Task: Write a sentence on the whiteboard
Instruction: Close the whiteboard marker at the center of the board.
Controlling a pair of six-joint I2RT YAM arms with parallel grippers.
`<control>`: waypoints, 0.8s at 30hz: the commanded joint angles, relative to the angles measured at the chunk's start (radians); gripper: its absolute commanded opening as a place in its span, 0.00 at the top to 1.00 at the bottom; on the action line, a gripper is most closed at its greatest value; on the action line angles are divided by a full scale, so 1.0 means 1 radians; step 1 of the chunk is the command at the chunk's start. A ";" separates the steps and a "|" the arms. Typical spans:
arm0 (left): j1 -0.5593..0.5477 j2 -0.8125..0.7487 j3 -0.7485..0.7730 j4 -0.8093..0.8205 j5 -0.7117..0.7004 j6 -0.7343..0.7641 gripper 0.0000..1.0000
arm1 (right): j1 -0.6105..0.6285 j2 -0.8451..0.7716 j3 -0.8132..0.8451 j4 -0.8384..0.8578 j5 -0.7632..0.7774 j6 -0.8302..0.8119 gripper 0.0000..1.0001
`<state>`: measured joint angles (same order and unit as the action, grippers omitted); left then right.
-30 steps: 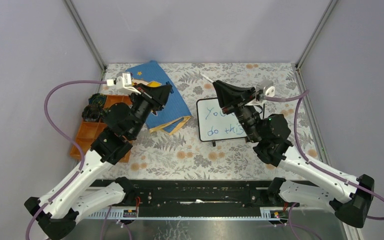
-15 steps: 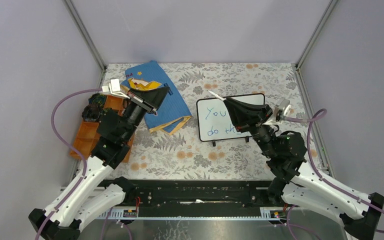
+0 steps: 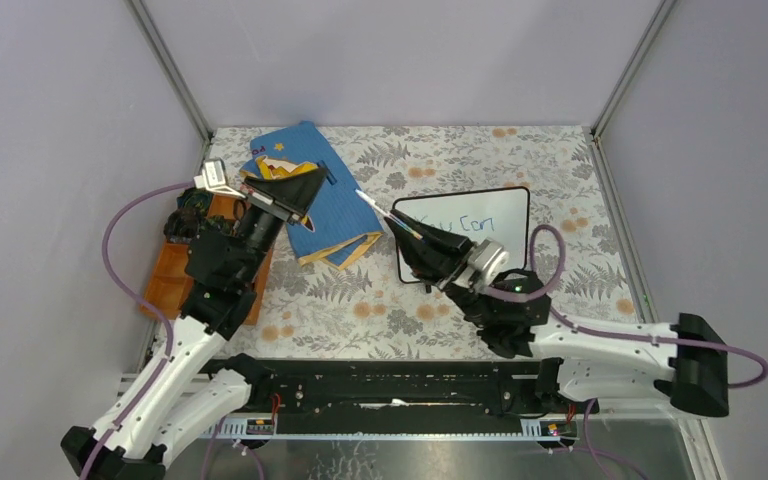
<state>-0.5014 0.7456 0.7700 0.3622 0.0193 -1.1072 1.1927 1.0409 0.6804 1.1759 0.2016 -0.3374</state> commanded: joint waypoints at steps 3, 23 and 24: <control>0.128 0.057 0.049 0.147 0.074 -0.145 1.00 | 0.054 0.089 0.055 0.348 0.042 -0.326 1.00; 0.140 0.107 0.039 0.320 0.171 -0.332 1.00 | 0.105 0.175 0.031 0.427 0.054 -0.401 1.00; 0.139 0.104 0.038 0.317 0.164 -0.342 1.00 | 0.121 0.194 0.041 0.446 0.056 -0.444 1.00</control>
<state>-0.3664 0.8646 0.7898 0.6151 0.1764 -1.4021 1.2640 1.1858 0.6693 1.4956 0.2718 -0.6407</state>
